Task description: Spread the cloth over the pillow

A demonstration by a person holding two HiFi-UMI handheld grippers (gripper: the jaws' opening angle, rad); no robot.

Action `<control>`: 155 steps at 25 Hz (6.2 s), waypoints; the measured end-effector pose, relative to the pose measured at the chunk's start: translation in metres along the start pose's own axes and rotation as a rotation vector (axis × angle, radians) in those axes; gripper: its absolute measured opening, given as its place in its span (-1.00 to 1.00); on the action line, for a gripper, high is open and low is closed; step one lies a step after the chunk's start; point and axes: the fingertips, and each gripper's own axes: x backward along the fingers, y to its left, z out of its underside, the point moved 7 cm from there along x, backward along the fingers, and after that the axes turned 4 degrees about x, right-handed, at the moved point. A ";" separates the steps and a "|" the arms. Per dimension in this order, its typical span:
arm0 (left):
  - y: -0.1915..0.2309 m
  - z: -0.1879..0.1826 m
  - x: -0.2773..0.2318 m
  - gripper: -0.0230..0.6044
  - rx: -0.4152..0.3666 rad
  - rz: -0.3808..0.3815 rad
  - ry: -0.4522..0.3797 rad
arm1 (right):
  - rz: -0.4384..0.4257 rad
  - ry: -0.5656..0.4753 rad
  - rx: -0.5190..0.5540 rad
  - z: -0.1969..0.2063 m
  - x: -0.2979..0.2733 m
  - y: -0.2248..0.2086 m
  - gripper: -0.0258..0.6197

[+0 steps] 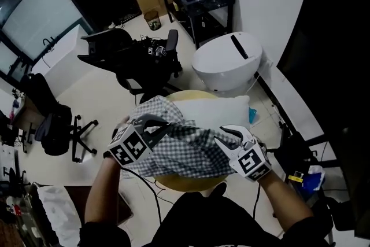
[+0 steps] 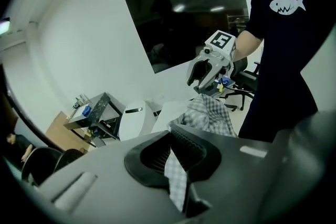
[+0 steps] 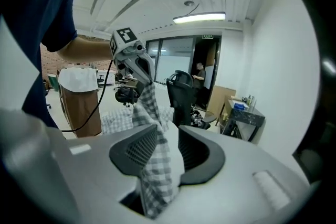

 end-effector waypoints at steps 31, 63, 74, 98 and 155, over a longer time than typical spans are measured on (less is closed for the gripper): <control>-0.101 0.132 0.011 -0.90 -0.036 0.112 -0.239 | -0.294 0.184 0.353 -0.058 -0.129 0.171 -0.50; -0.043 0.097 -0.026 -0.86 -0.058 0.042 -0.215 | 0.331 0.312 0.074 -0.008 -0.026 -0.080 -0.89; 0.098 0.081 -0.115 -0.85 -0.095 -0.064 0.099 | 0.345 0.343 -0.009 0.046 -0.017 -0.169 -0.89; 0.142 0.092 -0.225 -0.93 -0.062 0.315 0.400 | 0.331 0.381 -0.129 0.118 -0.016 -0.266 -0.89; 0.062 -0.099 -0.364 -0.49 -0.272 0.376 0.127 | -0.039 0.162 -0.712 0.225 0.048 -0.062 -0.47</control>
